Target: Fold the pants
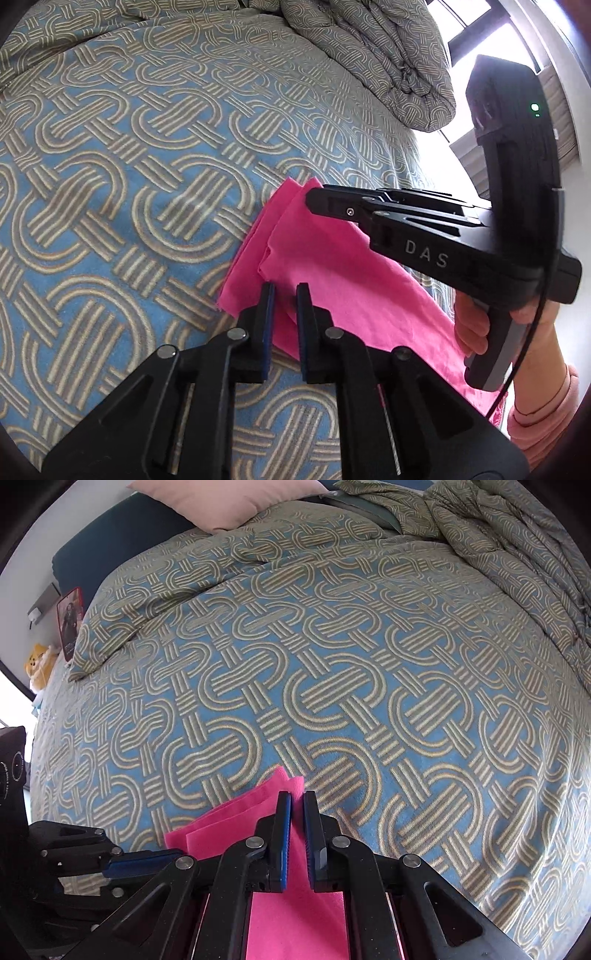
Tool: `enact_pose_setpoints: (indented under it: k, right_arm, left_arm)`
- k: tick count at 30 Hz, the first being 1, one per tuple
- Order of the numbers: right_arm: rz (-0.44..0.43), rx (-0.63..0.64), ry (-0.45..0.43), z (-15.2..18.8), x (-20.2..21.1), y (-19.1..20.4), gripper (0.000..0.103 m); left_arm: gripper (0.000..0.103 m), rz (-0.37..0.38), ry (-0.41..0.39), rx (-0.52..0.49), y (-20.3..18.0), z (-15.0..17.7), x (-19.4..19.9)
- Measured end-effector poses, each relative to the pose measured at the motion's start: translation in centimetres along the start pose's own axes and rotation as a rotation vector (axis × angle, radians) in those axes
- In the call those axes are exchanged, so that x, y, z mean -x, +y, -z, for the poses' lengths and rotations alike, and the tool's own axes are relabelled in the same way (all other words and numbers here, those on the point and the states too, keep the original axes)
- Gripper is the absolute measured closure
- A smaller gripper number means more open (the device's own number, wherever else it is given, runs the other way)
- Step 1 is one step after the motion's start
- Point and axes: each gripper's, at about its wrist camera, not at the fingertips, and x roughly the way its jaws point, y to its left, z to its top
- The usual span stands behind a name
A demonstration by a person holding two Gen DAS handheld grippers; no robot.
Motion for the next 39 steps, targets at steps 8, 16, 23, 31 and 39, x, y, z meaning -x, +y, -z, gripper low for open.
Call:
enact_pose_setpoints:
  k: [8,16,23,31,39]
  right_arm:
    - [0.022,-0.012,-0.050,-0.1,0.4,-0.3,0.097]
    - [0.011,0.041,-0.070,-1.0,1.1,0.6,0.098]
    - [0.051,0.054,0.054,-0.6,-1.2,0.3,0.055]
    - [0.030,0.028,-0.030,-0.4,-0.6,-0.1,0.099]
    - [-0.035,0.031,-0.110,-1.3,1.5,0.8,0.100]
  left_arm:
    - [0.101,0.053,-0.075,0.050,0.4,-0.2,1.4]
    - [0.101,-0.006,-0.108,-0.028,-1.2,-0.2,2.3]
    - [0.103,-0.066,-0.089,0.044,1.8,0.1,1.5]
    - [0.103,-0.013,-0.097,0.031,1.7,0.8,2.4]
    - [0.045,-0.026,-0.067,-0.042,-1.1,0.5,0.0]
